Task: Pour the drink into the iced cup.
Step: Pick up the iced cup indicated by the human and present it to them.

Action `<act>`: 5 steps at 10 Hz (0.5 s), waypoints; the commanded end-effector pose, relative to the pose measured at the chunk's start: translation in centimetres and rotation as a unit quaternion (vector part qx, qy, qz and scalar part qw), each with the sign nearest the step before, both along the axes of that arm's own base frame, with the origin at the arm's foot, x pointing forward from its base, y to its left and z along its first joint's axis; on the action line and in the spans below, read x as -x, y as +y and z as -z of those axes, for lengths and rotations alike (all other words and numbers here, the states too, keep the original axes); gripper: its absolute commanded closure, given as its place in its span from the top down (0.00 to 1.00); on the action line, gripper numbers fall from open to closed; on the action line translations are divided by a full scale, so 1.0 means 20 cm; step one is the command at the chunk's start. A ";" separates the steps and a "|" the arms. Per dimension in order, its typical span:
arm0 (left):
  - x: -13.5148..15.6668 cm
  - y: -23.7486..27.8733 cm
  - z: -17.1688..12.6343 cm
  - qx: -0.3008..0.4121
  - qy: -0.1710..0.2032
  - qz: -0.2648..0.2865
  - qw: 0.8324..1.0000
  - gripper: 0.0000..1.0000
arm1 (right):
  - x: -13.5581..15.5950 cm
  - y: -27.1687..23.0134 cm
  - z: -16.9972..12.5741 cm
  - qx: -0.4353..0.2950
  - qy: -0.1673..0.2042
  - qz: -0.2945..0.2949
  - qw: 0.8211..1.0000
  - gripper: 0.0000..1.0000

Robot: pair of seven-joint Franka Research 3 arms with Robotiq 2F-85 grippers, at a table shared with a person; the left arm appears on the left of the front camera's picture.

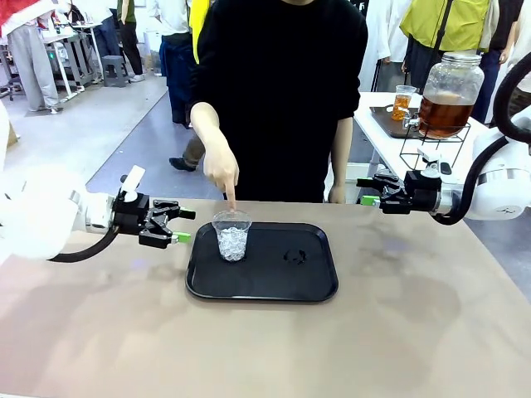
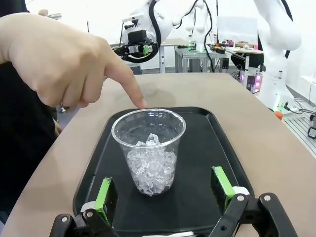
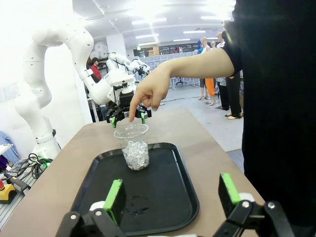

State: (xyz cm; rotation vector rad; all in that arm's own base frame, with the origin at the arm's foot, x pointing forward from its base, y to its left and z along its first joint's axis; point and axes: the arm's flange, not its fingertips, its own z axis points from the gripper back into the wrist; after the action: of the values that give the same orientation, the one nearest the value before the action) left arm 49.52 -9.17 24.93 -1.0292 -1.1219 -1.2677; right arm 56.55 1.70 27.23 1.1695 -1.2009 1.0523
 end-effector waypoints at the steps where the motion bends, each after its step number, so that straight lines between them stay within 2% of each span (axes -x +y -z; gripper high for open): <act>1: -0.04 -0.05 0.00 -0.008 0.009 -0.010 1.000 1.00 | 0.00 0.01 -0.01 -0.004 0.001 0.002 1.000 1.00; 5: -0.08 -0.08 0.04 -0.006 -0.003 -0.022 1.000 1.00 | 0.00 0.01 -0.01 -0.004 0.001 0.002 1.000 1.00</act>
State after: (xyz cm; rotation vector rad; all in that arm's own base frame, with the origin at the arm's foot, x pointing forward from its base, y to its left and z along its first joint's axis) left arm 50.51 -10.25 24.46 -1.0031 -1.1066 -1.2606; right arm 56.55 1.70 27.23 1.1695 -1.2009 1.0523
